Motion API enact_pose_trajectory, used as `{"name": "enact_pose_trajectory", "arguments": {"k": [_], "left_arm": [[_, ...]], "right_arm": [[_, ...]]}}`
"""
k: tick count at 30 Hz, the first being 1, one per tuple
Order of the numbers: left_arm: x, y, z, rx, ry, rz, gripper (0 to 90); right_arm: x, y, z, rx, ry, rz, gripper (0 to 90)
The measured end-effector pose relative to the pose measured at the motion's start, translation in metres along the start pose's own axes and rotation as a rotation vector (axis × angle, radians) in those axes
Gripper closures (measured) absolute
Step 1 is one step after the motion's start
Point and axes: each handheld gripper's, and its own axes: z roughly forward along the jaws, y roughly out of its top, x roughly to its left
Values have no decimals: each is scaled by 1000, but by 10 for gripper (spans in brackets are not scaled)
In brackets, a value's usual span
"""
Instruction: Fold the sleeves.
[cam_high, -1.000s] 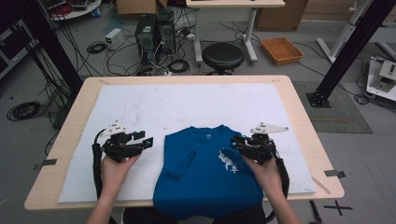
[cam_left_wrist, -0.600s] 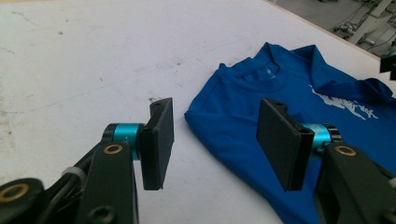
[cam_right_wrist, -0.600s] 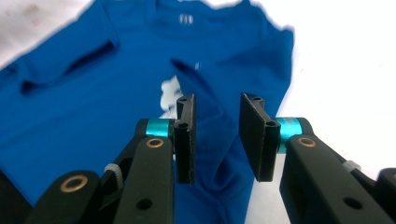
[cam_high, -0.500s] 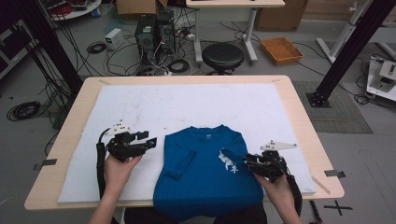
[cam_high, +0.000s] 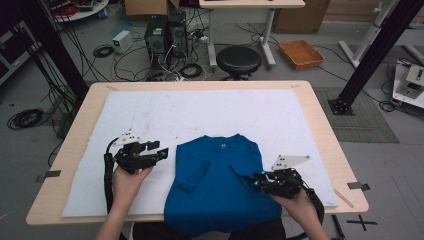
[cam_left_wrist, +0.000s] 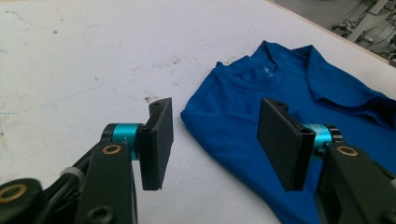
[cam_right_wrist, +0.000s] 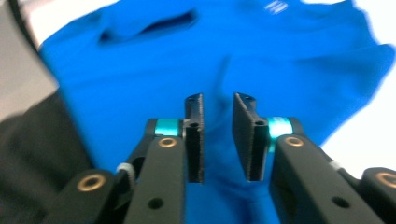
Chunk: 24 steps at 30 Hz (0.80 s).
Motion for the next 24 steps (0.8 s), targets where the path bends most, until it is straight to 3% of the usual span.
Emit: {"name": "enact_pose_trajectory", "arguments": {"k": [1,3,4,7,10,13,18,24], "left_arm": [[-1,1,1,-5,-2,-2,455],[-1,1,2,-8,0,-4,455],[-1,2,3,-9,-1,-7,455],[-1,5,7,-10,-3,-17,454],[-2,8,13,-14,0,-18,454],[-2,10,15,-24,10,-12,454],[-2,9,13,-11,40,19,434],[-3,9,5,-35,61,38,429]], "right_arm": [[-8,2,-6,-43,-64,46,687],[-18,5,-8,-76,-136,108,661],[-18,5,-8,-76,-136,108,661],[-35,10,-6,-103,-228,173,630],[-52,15,-3,-128,-286,218,593],[-71,21,-5,-174,-302,277,526],[-77,24,-8,-213,-305,275,493],[-77,23,-14,-233,-324,246,470]]}}
